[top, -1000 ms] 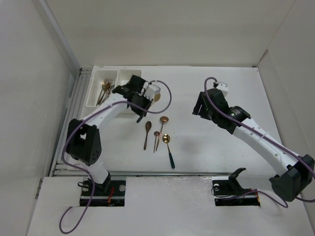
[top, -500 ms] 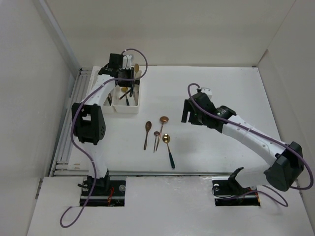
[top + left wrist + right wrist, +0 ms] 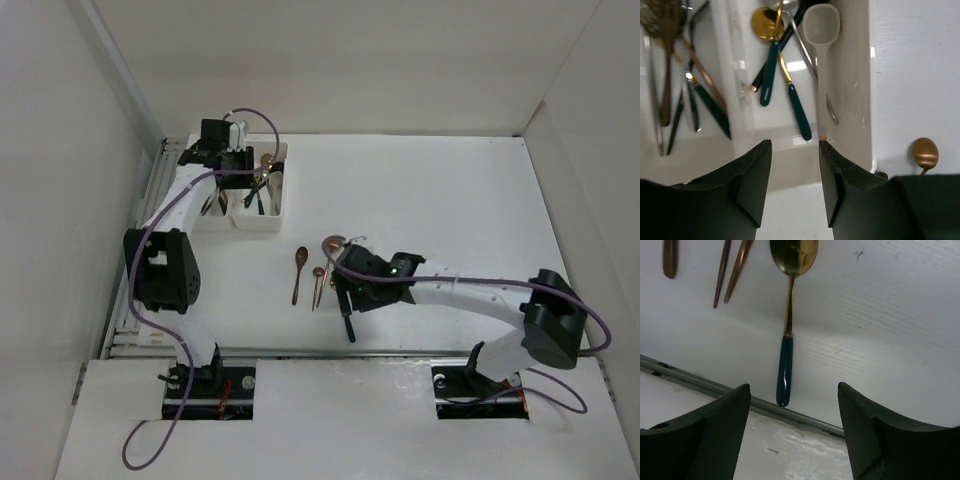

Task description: Sort the eating utensils into containers

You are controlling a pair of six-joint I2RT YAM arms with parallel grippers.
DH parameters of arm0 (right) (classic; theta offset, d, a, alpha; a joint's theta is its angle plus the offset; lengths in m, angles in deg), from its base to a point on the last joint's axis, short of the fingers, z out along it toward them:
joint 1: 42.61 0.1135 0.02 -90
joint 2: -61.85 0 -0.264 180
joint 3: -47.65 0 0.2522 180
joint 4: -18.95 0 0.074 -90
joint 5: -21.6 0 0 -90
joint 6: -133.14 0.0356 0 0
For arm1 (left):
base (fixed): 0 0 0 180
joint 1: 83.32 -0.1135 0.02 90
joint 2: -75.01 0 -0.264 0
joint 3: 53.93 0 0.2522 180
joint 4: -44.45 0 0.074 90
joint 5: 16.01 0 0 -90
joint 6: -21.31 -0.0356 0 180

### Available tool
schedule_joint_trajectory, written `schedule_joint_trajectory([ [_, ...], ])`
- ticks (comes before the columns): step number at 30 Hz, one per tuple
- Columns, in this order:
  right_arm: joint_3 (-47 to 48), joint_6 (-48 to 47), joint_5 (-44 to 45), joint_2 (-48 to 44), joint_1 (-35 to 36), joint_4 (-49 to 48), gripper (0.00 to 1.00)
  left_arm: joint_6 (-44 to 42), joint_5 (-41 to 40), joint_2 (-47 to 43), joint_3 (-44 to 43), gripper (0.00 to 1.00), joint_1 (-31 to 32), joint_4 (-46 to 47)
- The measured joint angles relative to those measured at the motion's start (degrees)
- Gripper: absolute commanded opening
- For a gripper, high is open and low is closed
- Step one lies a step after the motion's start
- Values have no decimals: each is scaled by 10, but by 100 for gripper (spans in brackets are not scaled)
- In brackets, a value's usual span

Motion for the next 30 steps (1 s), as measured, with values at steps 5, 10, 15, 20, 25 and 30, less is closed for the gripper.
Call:
schedule_joint_trajectory([
  [5, 6, 10, -15, 116, 37, -17, 60, 0, -6, -109, 36, 42, -30, -3],
  [10, 21, 24, -7, 165, 47, -8, 28, -7, -8, -193, 58, 42, -37, -2],
  [15, 19, 42, -2, 165, 45, -9, 0, -31, 7, -228, 80, 42, -37, -23],
  [20, 29, 74, 40, 155, 44, 28, 0, -80, 36, -261, 152, 43, -12, -58],
  [25, 194, 58, 143, 143, 23, 132, 0, -137, 78, -325, 283, 43, 21, -79],
  [30, 530, -42, 174, 216, -44, 77, 0, -158, 105, -354, 313, 43, 3, -89],
])
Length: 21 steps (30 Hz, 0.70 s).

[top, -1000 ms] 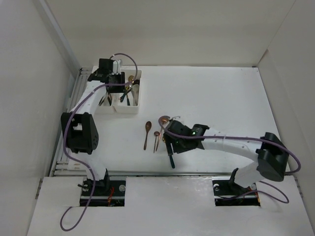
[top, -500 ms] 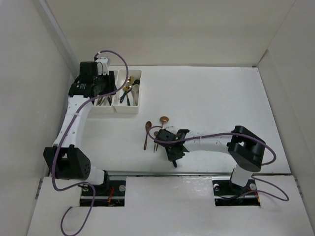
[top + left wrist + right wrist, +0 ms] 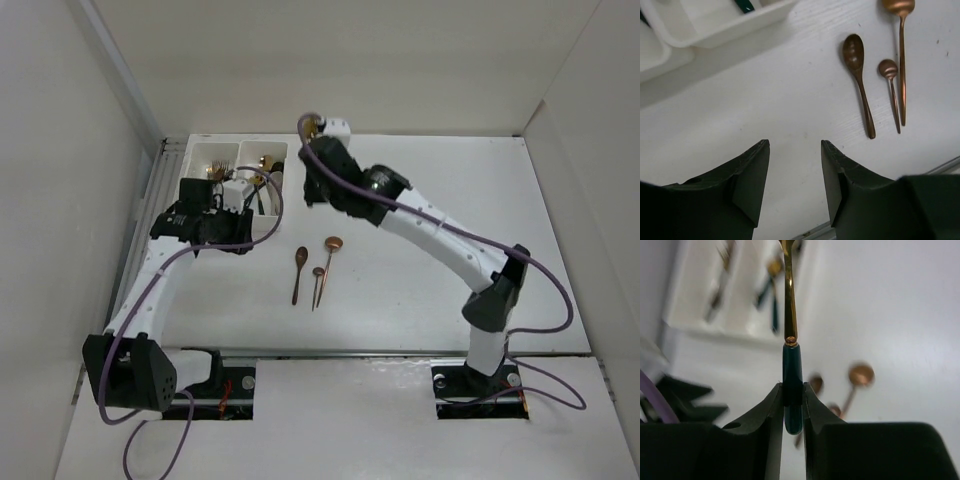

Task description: Sort the eating utensils into containers

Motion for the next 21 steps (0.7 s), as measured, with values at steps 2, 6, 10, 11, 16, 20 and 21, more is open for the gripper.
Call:
schedule_joint_trajectory([
  [2, 113, -45, -9, 56, -28, -46, 0, 5, 5, -19, 1, 43, -18, 18],
  [6, 288, -113, -68, 198, -66, -131, 0, 36, 9, -60, 8, 43, -47, 54],
  [10, 278, -143, -131, 283, -70, -221, 0, 70, 5, -76, 31, 43, -64, 80],
  [11, 268, -146, -148, 302, -70, -237, 3, 77, 1, -75, 35, 43, -66, 84],
  [16, 263, -144, -187, 383, -66, -262, 56, 95, -2, -65, 49, 44, -64, 94],
  [20, 261, -143, -196, 393, -67, -265, 81, 101, -4, -53, 49, 45, -44, 100],
  [21, 259, -143, -196, 390, -68, -270, 84, 101, -3, -49, 49, 45, -35, 101],
])
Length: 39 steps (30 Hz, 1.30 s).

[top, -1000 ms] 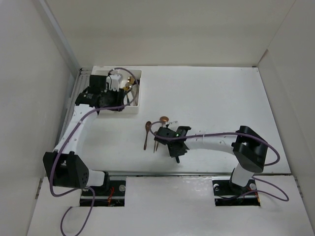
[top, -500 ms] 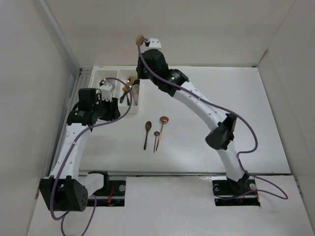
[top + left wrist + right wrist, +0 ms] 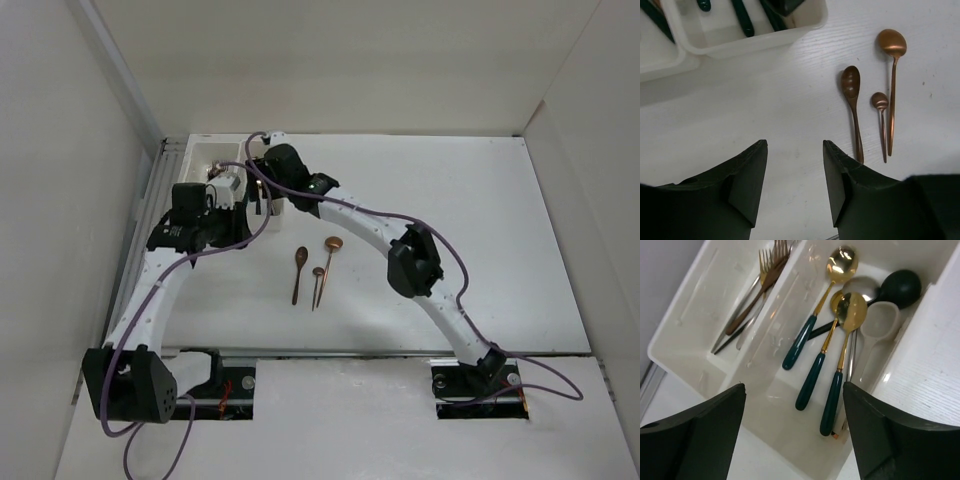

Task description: Sort the eating utensils into containers

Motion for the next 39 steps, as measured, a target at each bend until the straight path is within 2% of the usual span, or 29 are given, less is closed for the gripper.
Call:
schedule_joint_trajectory([
  [5, -25, 6, 20, -53, -10, -4, 87, 2, 1, 39, -1, 47, 56, 0],
  [9, -87, 23, 62, -152, -36, 2, 87, 3, 2, 78, -3, 48, 112, -1],
  [17, -367, 68, 204, -470, -97, 10, 87, 3, -10, 210, -8, 49, 241, 11],
  [25, -592, 136, 244, -670, -97, 60, 87, 15, -72, 320, -36, 50, 268, 7],
  [27, -623, 152, 250, -708, -97, 78, 87, 15, -76, 334, -51, 47, 268, 6],
  [29, -640, 166, 257, -742, -97, 91, 87, 17, -77, 349, -68, 40, 268, 4],
  [30, -646, 172, 261, -758, -97, 96, 87, 17, -76, 357, -75, 28, 269, 3],
  [31, -648, 177, 266, -772, -97, 104, 86, 19, -74, 364, -83, 20, 269, 2],
  [34, -648, 185, 279, -803, -97, 115, 86, 21, -67, 377, -92, 0, 268, 7],
  [39, -649, 196, 289, -823, -97, 125, 86, 21, -59, 376, -92, 0, 268, 7],
])
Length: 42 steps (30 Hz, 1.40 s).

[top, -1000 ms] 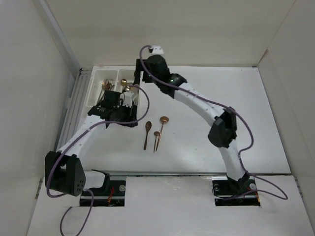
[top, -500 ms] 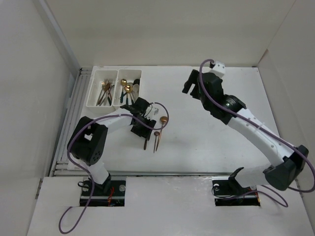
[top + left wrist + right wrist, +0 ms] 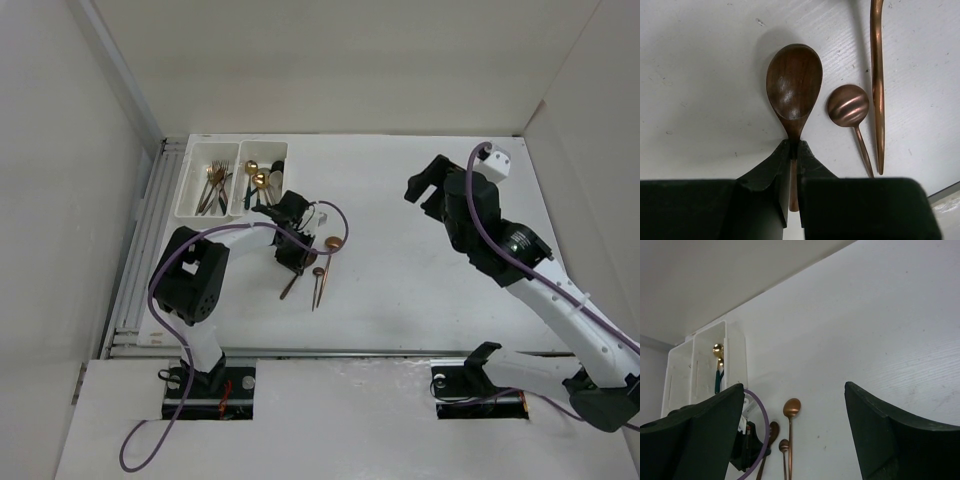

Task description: Sort the eating utensils into containers

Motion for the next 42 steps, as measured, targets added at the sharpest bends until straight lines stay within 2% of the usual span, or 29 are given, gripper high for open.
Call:
schedule_joint_trajectory([
  [3, -4, 5, 0, 0, 0, 2, 85, 0, -2, -2, -3, 0, 0, -6],
  [6, -7, 7, 0, 0, 1, 6, 85, -3, -2, -2, -43, 0, -7, -51],
  [10, -7, 8, 0, 4, 3, 6, 85, -7, 0, -9, -197, 0, -28, -89],
  [12, -7, 7, 0, 10, 5, 6, 85, -7, -7, -28, -273, 2, -50, -50],
  [16, -7, 7, -1, 30, 8, 6, 85, -4, -60, -88, -323, 3, -103, 30],
  [19, -7, 5, -2, 35, 8, 6, 85, 4, -93, -77, -359, 3, -144, 59],
  [20, -7, 4, -2, 35, 8, 6, 85, 10, -103, -62, -369, 7, -154, 68],
  [21, -7, 4, -2, 34, 8, 5, 85, 13, -110, -46, -372, 11, -162, 78],
  [25, -7, 3, -2, 34, 8, 6, 85, 27, -132, 54, -372, 41, -174, 87],
  [29, -7, 2, 0, 34, 8, 9, 85, 42, -140, 123, -357, 53, -171, 67],
  [33, -7, 0, 1, 34, 8, 11, 85, 55, -155, 117, -350, 54, -169, 51],
  [37, -7, 0, 0, 35, 8, 12, 85, 53, -165, 48, -340, 55, -157, 66],
  [42, -7, -2, -4, 45, 8, 13, 85, 32, -135, -68, -301, 55, -78, 77],
])
